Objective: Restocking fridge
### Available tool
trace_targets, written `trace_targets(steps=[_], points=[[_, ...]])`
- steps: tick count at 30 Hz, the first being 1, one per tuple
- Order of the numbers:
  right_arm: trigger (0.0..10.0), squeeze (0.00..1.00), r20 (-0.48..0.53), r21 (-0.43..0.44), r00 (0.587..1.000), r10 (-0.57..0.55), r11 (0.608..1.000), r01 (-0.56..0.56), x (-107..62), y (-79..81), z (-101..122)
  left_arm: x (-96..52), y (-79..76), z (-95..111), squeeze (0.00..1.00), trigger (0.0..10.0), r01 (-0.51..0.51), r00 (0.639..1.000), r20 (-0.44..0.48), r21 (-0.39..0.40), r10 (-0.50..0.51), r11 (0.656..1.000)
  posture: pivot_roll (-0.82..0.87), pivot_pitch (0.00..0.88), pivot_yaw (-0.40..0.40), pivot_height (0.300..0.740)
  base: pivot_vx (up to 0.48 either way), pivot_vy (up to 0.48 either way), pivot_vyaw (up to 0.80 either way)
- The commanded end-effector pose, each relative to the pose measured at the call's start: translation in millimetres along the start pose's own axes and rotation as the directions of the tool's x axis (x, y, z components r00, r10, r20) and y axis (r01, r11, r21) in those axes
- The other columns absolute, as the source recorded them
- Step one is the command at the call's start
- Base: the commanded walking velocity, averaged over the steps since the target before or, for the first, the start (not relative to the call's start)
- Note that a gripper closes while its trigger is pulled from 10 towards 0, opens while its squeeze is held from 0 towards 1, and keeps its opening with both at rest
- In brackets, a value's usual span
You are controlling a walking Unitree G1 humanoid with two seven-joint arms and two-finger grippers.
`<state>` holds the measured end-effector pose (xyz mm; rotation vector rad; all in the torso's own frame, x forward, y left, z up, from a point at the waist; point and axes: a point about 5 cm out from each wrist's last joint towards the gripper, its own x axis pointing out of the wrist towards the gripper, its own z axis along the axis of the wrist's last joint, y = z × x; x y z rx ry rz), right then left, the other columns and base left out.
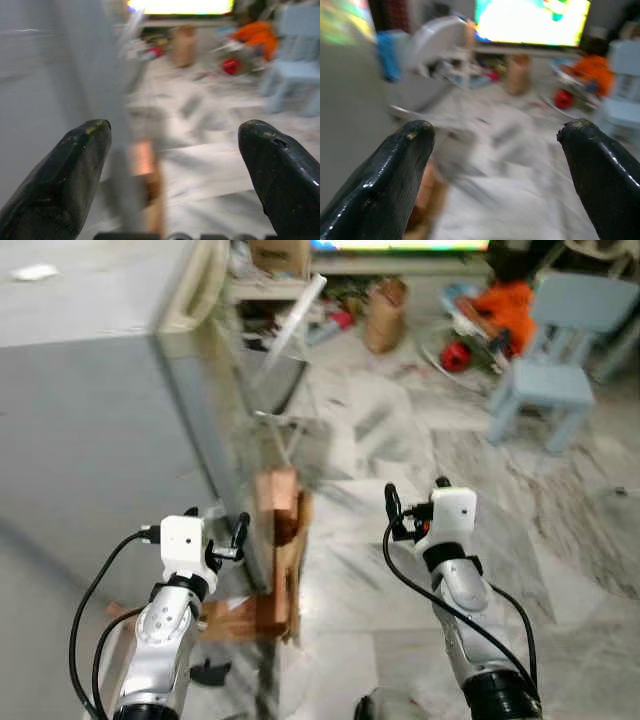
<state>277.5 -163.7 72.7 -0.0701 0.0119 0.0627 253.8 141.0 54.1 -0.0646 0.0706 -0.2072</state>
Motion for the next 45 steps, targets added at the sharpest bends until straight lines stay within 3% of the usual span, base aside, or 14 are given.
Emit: trace_targets(steps=[1, 6, 11, 19, 22, 25, 33, 36, 38, 45], points=[[10.0, 0.0, 0.018, 0.011, 1.0, 0.011, 1.0, -0.011, 2.8, 6.3, 5, -4.0, 7.9, 0, 0.0, 10.0, -0.008, 1.0, -0.003, 0.016, 0.008, 1.0, -0.05, 0.0, 0.037, 0.74, 0.0, 0.0, -0.8], [10.0, 0.0, 0.026, 0.01, 0.999, 0.025, 1.0, -0.025, 5.8, 10.0, 7, -3.4, 4.5, 2, 0.0, 10.0, 0.022, 1.0, 0.008, 0.001, -0.022, 1.0, -0.05, 0.0, 0.034, 0.74, 0.1, 0.0, -0.8], [10.0, 0.0, 0.036, 0.006, 0.999, 0.027, 1.0, -0.027, 9.5, 9.3, 10, -1.1, 9.8, 4, 0.0, 10.0, -0.015, 1.0, 0.016, 0.017, 0.015, 1.0, -0.04, 0.0, 0.032, 0.74, 0.148, 0.0, -0.45], [10.0, 0.0, 0.027, 0.01, 0.999, 0.035, 0.999, -0.035, 4.6, 11.4, 6, -5.6, 30.8, 1, 0.0, 10.0, -0.187, 0.982, 0.003, 0.039, 0.187, 0.982, -0.04, 0.0, 0.03, 0.74, 0.0, 0.0, 0.0], [10.0, 0.0, 0.02, 0.012, 0.999, 0.039, 0.999, -0.039, 3.6, 11.5, 5, -6.1, 33.6, 1, 0.0, 10.0, -0.203, 0.979, 0.0, 0.053, 0.203, 0.978, -0.05, 0.0, 0.032, 0.74, 0.0, 0.0, 0.0], [10.0, 0.0, -0.018, 0.02, 0.997, 0.081, 0.997, -0.081, -0.5, 13.8, -1, -3.6, 41.4, -1, 0.0, 10.0, -0.251, 0.967, -0.022, 0.045, 0.252, 0.967, -0.05, 0.0, 0.031, 0.74, 0.0, 0.0, 0.0], [10.0, 0.0, -0.033, 0.016, 0.992, 0.124, 0.992, -0.123, -8.9, 14.5, -2, 10.2, 42.0, -3, 0.0, 10.0, -0.272, 0.961, -0.035, 0.045, 0.274, 0.961, -0.07, 0.0, 0.025, 0.74, 0.0, 0.0, 0.0], [10.0, 0.0, -0.057, 0.013, 0.988, 0.145, 0.989, -0.144, -18.8, 9.6, -6, 15.0, 53.3, -2, 0.0, 10.0, -0.34, 0.939, -0.037, 0.047, 0.342, 0.939, -0.08, 0.0, 0.025, 0.74, 0.0, 0.0, 0.0], [10.0, 0.0, -0.083, 0.011, 0.985, 0.154, 0.988, -0.154, -27.2, 5.8, -12, 15.9, 60.7, 0, 0.0, 10.0, -0.371, 0.927, -0.039, 0.04, 0.373, 0.928, -0.08, 0.0, 0.025, 0.74, 0.0, 0.0, 0.0], [10.0, 0.0, -0.097, -0.001, 0.974, 0.206, 0.978, -0.207, -34.9, 8.8, -14, 7.9, 62.5, -8, 0.0, 10.0, -0.365, 0.928, -0.052, 0.062, 0.369, 0.929, -0.08, 0.0, 0.027, 0.74, 0.0, 0.0, 0.06]])
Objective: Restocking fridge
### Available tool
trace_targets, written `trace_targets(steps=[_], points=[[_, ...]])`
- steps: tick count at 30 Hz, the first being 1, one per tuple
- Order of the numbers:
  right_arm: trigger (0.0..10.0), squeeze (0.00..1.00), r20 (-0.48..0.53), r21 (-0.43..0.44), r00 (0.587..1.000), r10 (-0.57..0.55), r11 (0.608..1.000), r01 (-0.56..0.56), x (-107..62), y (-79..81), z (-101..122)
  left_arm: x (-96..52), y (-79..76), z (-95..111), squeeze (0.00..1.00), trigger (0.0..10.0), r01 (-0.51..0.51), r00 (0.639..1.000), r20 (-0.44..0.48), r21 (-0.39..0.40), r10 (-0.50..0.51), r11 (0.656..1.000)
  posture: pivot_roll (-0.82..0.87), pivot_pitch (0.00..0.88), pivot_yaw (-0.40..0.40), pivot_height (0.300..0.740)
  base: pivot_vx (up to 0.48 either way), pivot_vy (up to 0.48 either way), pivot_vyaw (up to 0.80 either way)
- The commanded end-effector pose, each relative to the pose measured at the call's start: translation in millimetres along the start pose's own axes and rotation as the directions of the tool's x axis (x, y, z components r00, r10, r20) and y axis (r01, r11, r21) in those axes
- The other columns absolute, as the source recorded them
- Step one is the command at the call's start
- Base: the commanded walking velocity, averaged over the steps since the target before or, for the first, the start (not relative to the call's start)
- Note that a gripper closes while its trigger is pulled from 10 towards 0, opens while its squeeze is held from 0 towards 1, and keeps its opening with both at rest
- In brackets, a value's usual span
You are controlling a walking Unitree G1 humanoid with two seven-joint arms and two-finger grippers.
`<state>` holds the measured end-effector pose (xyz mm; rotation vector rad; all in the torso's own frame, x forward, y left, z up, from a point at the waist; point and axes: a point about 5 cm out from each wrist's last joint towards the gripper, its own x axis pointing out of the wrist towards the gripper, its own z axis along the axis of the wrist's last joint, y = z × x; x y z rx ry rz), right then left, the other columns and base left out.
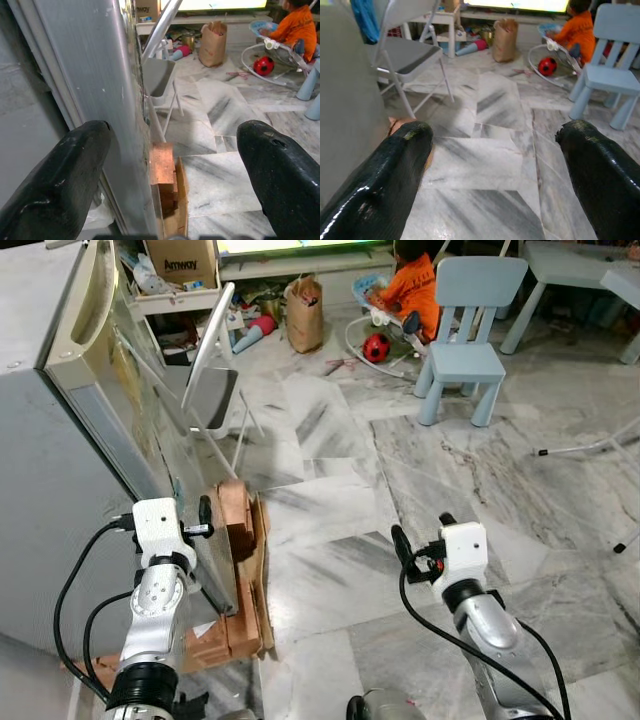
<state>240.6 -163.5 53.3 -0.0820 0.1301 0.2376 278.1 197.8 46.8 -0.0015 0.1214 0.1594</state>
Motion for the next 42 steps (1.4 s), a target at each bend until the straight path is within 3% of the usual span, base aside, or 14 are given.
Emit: trace_targets(steps=[1, 13, 22, 28, 35, 42], points=[[10.0, 0.0, 0.019, -0.002, 0.999, 0.028, 1.0, -0.028, 2.3, 4.8, 6, -3.7, 2.6, -7, 0.0, 10.0, -0.005, 1.0, -0.018, 0.01, 0.006, 1.0, -0.08, 0.0, 0.025, 0.74, 0.0, 0.0, 0.48], [10.0, 0.0, 0.017, -0.007, 0.999, 0.031, 0.999, -0.031, 5.9, 2.6, 9, 12.9, 0.4, 3, 0.0, 10.0, -0.012, 1.0, 0.004, -0.014, 0.012, 1.0, -0.09, 0.0, 0.016, 0.74, 0.0, 0.0, 0.13], [10.0, 0.0, 0.01, -0.016, 1.0, 0.029, 0.999, -0.029, 9.0, 4.9, 9, 19.0, -21.1, 7, 0.0, 10.0, 0.11, 0.994, 0.004, -0.032, -0.11, 0.993, -0.1, 0.0, 0.022, 0.74, 0.0, 0.0, 0.0], [10.0, 0.0, 0.006, -0.008, 1.0, 0.015, 1.0, -0.015, 9.2, 3.2, 9, 23.8, -18.8, 7, 0.0, 10.0, 0.085, 0.996, 0.0, -0.007, -0.085, 0.996, -0.1, 0.0, 0.021, 0.74, 0.0, 0.0, 0.0], [10.0, 0.0, -0.064, -0.005, 0.996, 0.065, 0.998, -0.065, -5.7, 0.3, -5, 37.1, -9.3, 13, 0.0, 10.0, 0.018, 1.0, -0.023, 0.005, -0.018, 1.0, -0.12, 0.0, 0.027, 0.74, 0.0, 0.0, 0.0], [10.0, 0.0, -0.084, 0.006, 0.994, 0.064, 0.998, -0.063, -7.4, 0.1, -8, 38.2, -3.5, 8, 0.0, 10.0, -0.013, 0.998, -0.057, 0.027, 0.014, 1.0, -0.12, 0.0, 0.031, 0.74, 0.0, 0.0, 0.0]])
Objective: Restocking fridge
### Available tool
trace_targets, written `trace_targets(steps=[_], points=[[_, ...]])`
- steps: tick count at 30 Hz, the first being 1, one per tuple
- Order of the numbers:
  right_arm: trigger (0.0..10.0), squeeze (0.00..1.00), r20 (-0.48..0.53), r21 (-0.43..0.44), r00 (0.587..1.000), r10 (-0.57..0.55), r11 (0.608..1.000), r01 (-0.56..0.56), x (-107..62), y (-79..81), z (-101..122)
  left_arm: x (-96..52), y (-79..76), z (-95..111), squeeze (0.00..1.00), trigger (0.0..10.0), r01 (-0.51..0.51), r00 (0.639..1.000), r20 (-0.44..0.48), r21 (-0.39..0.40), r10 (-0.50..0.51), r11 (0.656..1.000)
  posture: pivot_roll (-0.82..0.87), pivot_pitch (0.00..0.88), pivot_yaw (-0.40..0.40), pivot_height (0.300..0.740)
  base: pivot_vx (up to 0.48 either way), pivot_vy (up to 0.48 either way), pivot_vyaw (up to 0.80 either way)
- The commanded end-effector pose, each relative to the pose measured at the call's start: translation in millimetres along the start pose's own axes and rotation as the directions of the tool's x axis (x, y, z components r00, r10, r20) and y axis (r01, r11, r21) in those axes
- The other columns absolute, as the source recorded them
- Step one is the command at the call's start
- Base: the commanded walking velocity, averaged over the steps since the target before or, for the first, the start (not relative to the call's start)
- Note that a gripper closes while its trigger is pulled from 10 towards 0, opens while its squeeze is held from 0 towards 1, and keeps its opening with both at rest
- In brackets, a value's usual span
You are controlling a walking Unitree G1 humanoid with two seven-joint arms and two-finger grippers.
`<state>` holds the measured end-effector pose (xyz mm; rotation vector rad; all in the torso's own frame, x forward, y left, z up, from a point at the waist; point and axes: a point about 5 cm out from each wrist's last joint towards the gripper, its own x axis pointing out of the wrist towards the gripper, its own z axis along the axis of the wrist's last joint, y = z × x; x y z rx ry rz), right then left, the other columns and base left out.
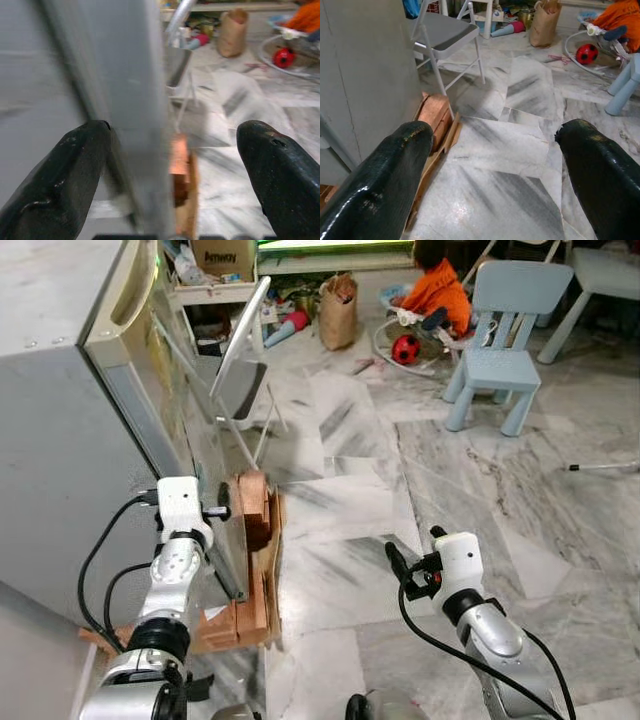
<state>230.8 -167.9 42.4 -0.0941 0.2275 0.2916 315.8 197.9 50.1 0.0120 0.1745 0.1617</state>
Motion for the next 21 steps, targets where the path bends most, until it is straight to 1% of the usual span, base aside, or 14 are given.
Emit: trace_targets(steps=[1, 5, 6, 8, 9, 10, 11, 12, 13, 14, 20, 21], points=[[10.0, 0.0, 0.012, 0.007, 1.0, 0.006, 1.0, -0.006, 1.2, 1.2, 5, 1.6, 2.3, 0, 0.0, 10.0, -0.011, 1.0, -0.006, 0.009, 0.011, 1.0, -0.12, 0.0, 0.031, 0.74, 0.0, 0.0, 0.0], [10.0, 0.0, 0.01, 0.01, 1.0, 0.018, 1.0, -0.018, 1.6, 4.6, 5, 3.0, 3.7, 0, 0.0, 10.0, -0.02, 1.0, -0.018, 0.018, 0.02, 1.0, -0.12, 0.0, 0.034, 0.74, 0.0, 0.0, 0.0], [10.0, 0.0, 0.009, 0.011, 1.0, 0.021, 1.0, -0.021, 1.8, 5.3, 5, 3.6, 4.2, 0, 0.0, 10.0, -0.023, 1.0, -0.02, 0.031, 0.024, 0.999, -0.12, 0.0, 0.033, 0.74, 0.0, 0.0, 0.0], [10.0, 0.0, 0.011, 0.012, 1.0, 0.026, 1.0, -0.026, 2.5, 6.3, 5, 5.3, 3.4, 2, 0.0, 10.0, -0.024, 1.0, -0.02, 0.015, 0.025, 1.0, -0.12, 0.0, 0.033, 0.74, 0.0, 0.0, 0.0], [10.0, 0.0, 0.011, 0.011, 1.0, 0.028, 1.0, -0.028, 3.0, 6.9, 5, 7.2, 0.2, 4, 0.0, 10.0, -0.013, 1.0, -0.016, -0.004, 0.013, 1.0, -0.12, 0.0, 0.033, 0.74, 0.0, 0.0, 0.0], [10.0, 0.0, 0.011, 0.011, 1.0, 0.028, 1.0, -0.028, 3.0, 6.9, 5, 7.2, 0.2, 4, 0.0, 10.0, -0.013, 1.0, -0.016, -0.004, 0.013, 1.0, -0.12, 0.0, 0.033, 0.74, 0.0, 0.0, 0.0], [10.0, 0.0, 0.012, 0.011, 1.0, 0.029, 1.0, -0.029, 3.3, 7.1, 5, 8.4, -2.4, 6, 0.0, 10.0, -0.001, 1.0, -0.011, -0.013, 0.001, 1.0, -0.12, 0.0, 0.033, 0.74, 0.0, 0.0, 0.0], [10.0, 0.0, 0.013, 0.011, 0.999, 0.029, 1.0, -0.029, 4.3, 7.4, 6, 10.4, -8.1, 10, 0.0, 10.0, 0.024, 1.0, 0.0, -0.031, -0.024, 0.999, -0.12, 0.0, 0.034, 0.74, 0.0, 0.0, 0.0], [10.0, 0.0, 0.013, 0.011, 0.999, 0.029, 1.0, -0.029, 4.3, 7.4, 6, 10.4, -8.1, 10, 0.0, 10.0, 0.024, 1.0, 0.0, -0.031, -0.024, 0.999, -0.12, 0.0, 0.034, 0.74, 0.0, 0.0, 0.0], [10.0, 0.0, 0.014, 0.012, 1.0, 0.028, 1.0, -0.028, 5.1, 7.5, 7, 12.0, -12.5, 13, 0.0, 10.0, 0.037, 0.999, 0.01, -0.026, -0.037, 0.999, -0.12, 0.0, 0.034, 0.74, 0.0, 0.0, 0.0], [10.0, 0.0, 0.013, 0.015, 0.999, 0.034, 0.999, -0.034, 5.9, 8.9, 7, 16.4, -25.3, 18, 0.0, 10.0, 0.076, 0.997, 0.012, -0.033, -0.076, 0.997, -0.12, 0.0, 0.036, 0.74, 0.0, 0.0, 0.0], [10.0, 0.0, 0.011, 0.017, 0.999, 0.037, 0.999, -0.037, 5.8, 9.2, 7, 17.5, -31.5, 22, 0.0, 10.0, 0.102, 0.995, 0.021, -0.038, -0.102, 0.994, -0.12, 0.0, 0.037, 0.74, 0.0, 0.0, 0.0]])
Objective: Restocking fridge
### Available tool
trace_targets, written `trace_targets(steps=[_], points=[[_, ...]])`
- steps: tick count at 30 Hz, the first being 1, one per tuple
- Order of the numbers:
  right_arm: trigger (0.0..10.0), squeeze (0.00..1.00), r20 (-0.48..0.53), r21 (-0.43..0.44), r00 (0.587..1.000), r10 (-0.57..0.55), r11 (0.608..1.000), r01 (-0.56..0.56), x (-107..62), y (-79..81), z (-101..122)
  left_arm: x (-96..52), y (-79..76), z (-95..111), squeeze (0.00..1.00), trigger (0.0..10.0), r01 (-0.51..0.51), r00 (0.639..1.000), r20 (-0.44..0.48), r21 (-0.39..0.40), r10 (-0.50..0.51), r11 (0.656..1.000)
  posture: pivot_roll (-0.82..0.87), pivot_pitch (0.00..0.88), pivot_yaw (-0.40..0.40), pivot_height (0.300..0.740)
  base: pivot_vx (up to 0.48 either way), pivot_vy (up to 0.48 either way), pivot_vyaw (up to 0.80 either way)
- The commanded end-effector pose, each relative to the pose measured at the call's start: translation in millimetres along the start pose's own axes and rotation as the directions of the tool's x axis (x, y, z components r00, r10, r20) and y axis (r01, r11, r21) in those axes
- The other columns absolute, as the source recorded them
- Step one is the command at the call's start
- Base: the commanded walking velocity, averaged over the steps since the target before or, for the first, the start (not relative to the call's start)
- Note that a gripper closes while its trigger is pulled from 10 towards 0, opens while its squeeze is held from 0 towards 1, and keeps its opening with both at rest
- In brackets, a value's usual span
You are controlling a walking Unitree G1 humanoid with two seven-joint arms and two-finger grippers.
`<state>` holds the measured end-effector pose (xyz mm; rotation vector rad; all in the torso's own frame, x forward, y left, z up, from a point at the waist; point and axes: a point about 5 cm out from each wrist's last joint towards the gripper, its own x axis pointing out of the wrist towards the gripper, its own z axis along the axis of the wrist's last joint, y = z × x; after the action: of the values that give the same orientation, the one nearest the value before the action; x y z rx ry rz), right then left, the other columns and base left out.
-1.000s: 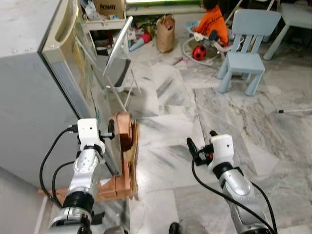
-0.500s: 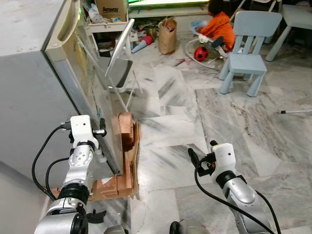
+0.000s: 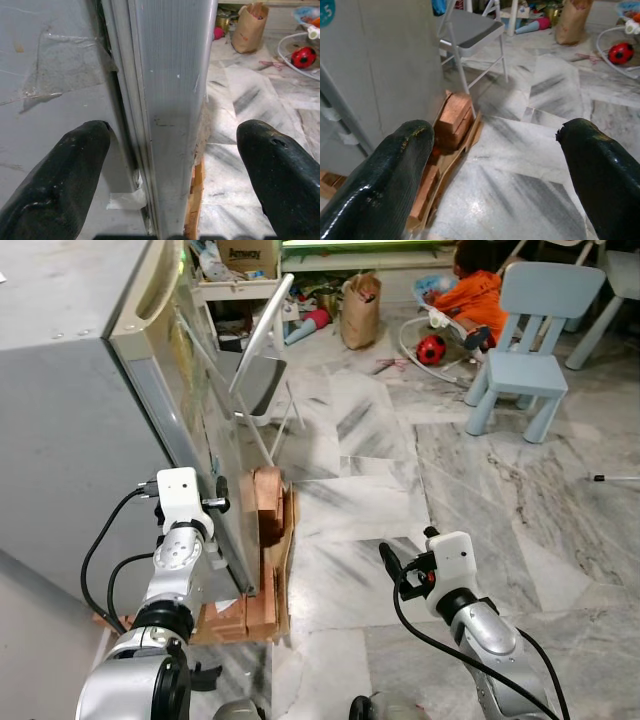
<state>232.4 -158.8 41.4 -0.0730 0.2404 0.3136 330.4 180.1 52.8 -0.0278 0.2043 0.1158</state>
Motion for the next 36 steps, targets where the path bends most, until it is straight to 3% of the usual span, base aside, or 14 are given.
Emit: trace_targets(steps=[1, 7, 17, 22, 23, 24, 25, 27, 28, 29, 30, 31, 33, 36], points=[[10.0, 0.0, 0.017, -0.003, 1.0, 0.013, 1.0, -0.012, 1.4, 0.9, 6, 7.3, -15.6, 18, 0.0, 10.0, 0.069, 0.996, 0.057, 0.004, -0.069, 0.998, -0.12, 0.0, 0.037, 0.74, 0.0, 0.0, 0.0], [10.0, 0.0, 0.009, -0.002, 1.0, 0.01, 1.0, -0.01, 1.5, 2.0, 6, 7.1, -44.0, 23, 0.0, 10.0, 0.179, 0.981, 0.076, 0.028, -0.181, 0.983, -0.13, 0.0, 0.045, 0.74, 0.0, 0.0, 0.0], [10.0, 0.0, 0.012, 0.003, 1.0, 0.012, 1.0, -0.012, 4.7, 5.3, 7, 9.1, -60.6, 26, 0.0, 10.0, 0.226, 0.972, 0.058, 0.038, -0.228, 0.973, -0.12, 0.0, 0.053, 0.74, 0.0, 0.0, 0.0], [10.0, 0.0, 0.008, 0.008, 1.0, 0.016, 1.0, -0.017, 7.2, 5.7, 6, 9.8, -96.6, 41, 0.0, 10.0, 0.361, 0.929, 0.063, 0.073, -0.366, 0.93, -0.12, 0.0, 0.053, 0.74, 0.0, 0.0, 0.0], [10.0, 0.0, -0.014, 0.011, 0.999, 0.038, 0.999, -0.038, 8.6, 7.6, 4, -4.1, -153.7, 66, 0.0, 10.0, 0.571, 0.797, 0.134, 0.147, -0.589, 0.807, -0.11, 0.0, 0.052, 0.74, 0.0, 0.0, 0.0], [10.0, 0.0, -0.014, 0.011, 0.999, 0.038, 0.999, -0.038, 8.6, 7.6, 4, -4.1, -153.7, 66, 0.0, 10.0, 0.571, 0.797, 0.134, 0.147, -0.589, 0.807, -0.11, 0.0, 0.052, 0.74, 0.0, 0.0, 0.0], [10.0, 0.0, -0.022, 0.011, 0.999, 0.047, 0.999, -0.046, 9.3, 8.3, 3, -11.1, -172.1, 74, 0.0, 10.0, 0.632, 0.741, 0.154, 0.172, -0.654, 0.756, -0.11, 0.0, 0.053, 0.74, 0.0, 0.0, 0.0], [10.0, 0.0, -0.038, 0.006, 0.997, 0.074, 0.997, -0.074, 10.7, 12.9, 0, -41.9, -226.2, 97, 0.0, 10.0, 0.782, 0.533, 0.212, 0.248, -0.819, 0.573, -0.12, 0.0, 0.059, 0.74, 0.0, 0.0, 0.0], [10.0, 0.0, -0.043, 0.005, 0.996, 0.084, 0.996, -0.084, 11.2, 14.8, -1, -54.9, -243.3, 104, 0.0, 10.0, 0.819, 0.454, 0.231, 0.273, -0.86, 0.505, -0.12, 0.0, 0.06, 0.74, 0.0, 0.0, 0.0], [10.0, 0.0, -0.043, 0.005, 0.996, 0.084, 0.996, -0.084, 11.2, 14.8, -1, -54.9, -243.3, 104, 0.0, 10.0, 0.819, 0.454, 0.231, 0.273, -0.86, 0.505, -0.12, 0.0, 0.06, 0.74, 0.0, 0.0, 0.0], [10.0, 0.0, -0.045, 0.006, 0.995, 0.089, 0.996, -0.089, 11.8, 16.9, -1, -67.4, -258.0, 110, 0.0, 10.0, 0.844, 0.382, 0.245, 0.301, -0.891, 0.445, -0.13, 0.0, 0.064, 0.74, 0.0, 0.0, 0.0], [10.0, 0.0, -0.046, 0.008, 0.995, 0.093, 0.996, -0.093, 12.2, 18.8, -2, -73.4, -265.1, 113, 0.0, 10.0, 0.851, 0.356, 0.255, 0.309, -0.899, 0.425, -0.13, 0.0, 0.068, 0.74, 0.0, 0.0, 0.0], [10.0, 0.0, -0.045, 0.011, 0.994, 0.097, 0.995, -0.097, 12.7, 21.5, -2, -73.4, -266.8, 113, 0.0, 10.0, 0.845, 0.367, 0.258, 0.308, -0.894, 0.436, -0.13, 0.0, 0.072, 0.74, 0.0, 0.0, 0.0], [10.0, 0.0, -0.048, 0.016, 0.994, 0.098, 0.995, -0.097, 12.3, 23.7, -4, -54.6, -245.8, 108, 0.0, 10.0, 0.803, 0.467, 0.259, 0.275, -0.845, 0.528, -0.13, 0.0, 0.073, 0.74, 0.0, 0.0, 0.0]])
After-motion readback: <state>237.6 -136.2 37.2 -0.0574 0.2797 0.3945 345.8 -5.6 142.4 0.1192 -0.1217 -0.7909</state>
